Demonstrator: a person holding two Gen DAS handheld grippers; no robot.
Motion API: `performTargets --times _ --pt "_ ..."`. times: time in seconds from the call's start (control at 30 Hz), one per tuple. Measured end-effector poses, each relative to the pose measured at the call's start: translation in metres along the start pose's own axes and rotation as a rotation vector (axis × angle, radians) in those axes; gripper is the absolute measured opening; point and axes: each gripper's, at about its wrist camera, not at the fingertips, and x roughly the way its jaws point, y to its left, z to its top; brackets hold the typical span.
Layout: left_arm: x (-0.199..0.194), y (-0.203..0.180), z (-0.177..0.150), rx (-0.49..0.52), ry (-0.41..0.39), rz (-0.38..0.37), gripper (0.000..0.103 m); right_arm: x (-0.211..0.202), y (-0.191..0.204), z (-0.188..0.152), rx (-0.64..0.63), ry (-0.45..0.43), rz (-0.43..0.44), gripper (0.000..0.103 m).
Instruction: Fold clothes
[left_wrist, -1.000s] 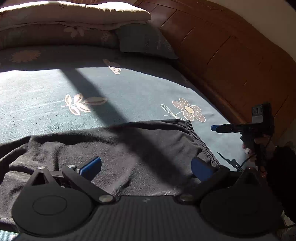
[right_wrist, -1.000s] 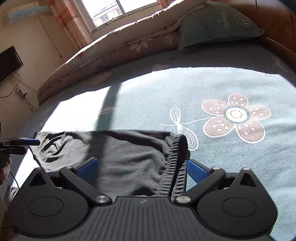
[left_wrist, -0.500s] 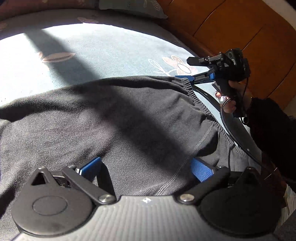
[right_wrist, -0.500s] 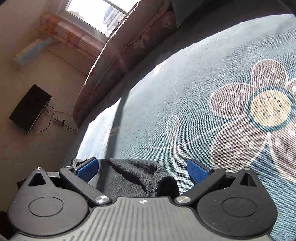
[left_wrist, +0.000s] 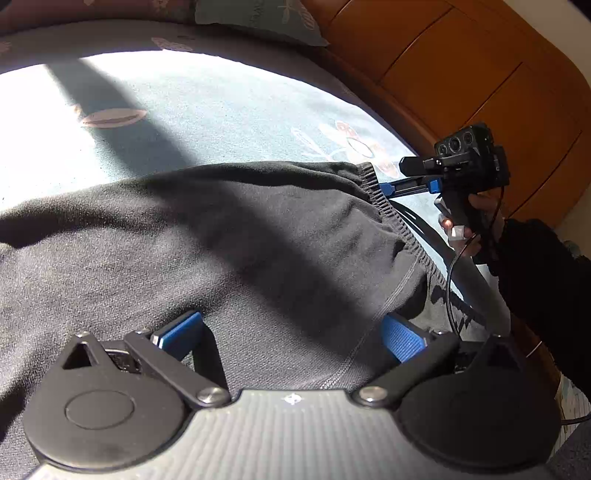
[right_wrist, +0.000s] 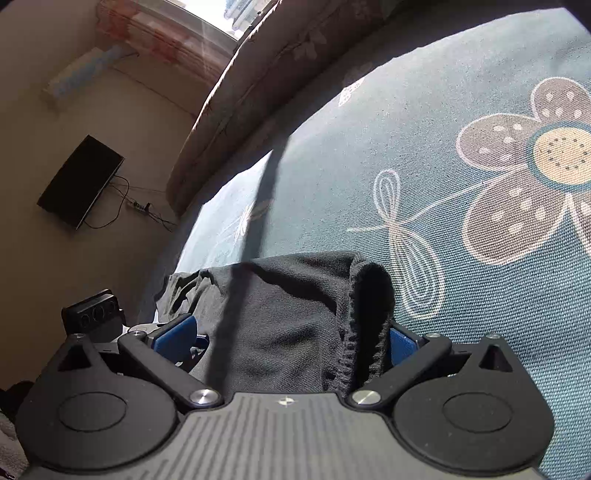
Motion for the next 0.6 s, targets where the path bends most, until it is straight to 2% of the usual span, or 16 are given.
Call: performTargets --times 0.1,0.27,0.33,0.4,0.6 --pt "0.000 0.001 0.000 0.000 0.002 -0.004 0.102 0.018 0.001 0.014 0.003 -0.007 0.010 0.103" --pt "0.000 0.005 0.000 0.005 -0.007 -0.023 0.102 0.009 0.002 0.003 -0.026 0.028 0.003 0.102" --pt "-0.001 0.005 -0.001 0.007 -0.014 -0.029 0.102 -0.001 -0.002 -0.006 -0.038 0.025 0.001 0.096" --pt "-0.001 0.005 0.000 0.009 -0.019 -0.030 0.102 -0.007 -0.006 -0.008 -0.025 0.021 -0.009 0.084" --pt "-0.001 0.005 0.001 0.016 -0.026 -0.032 0.102 0.016 -0.002 0.011 -0.031 0.014 -0.040 0.084"
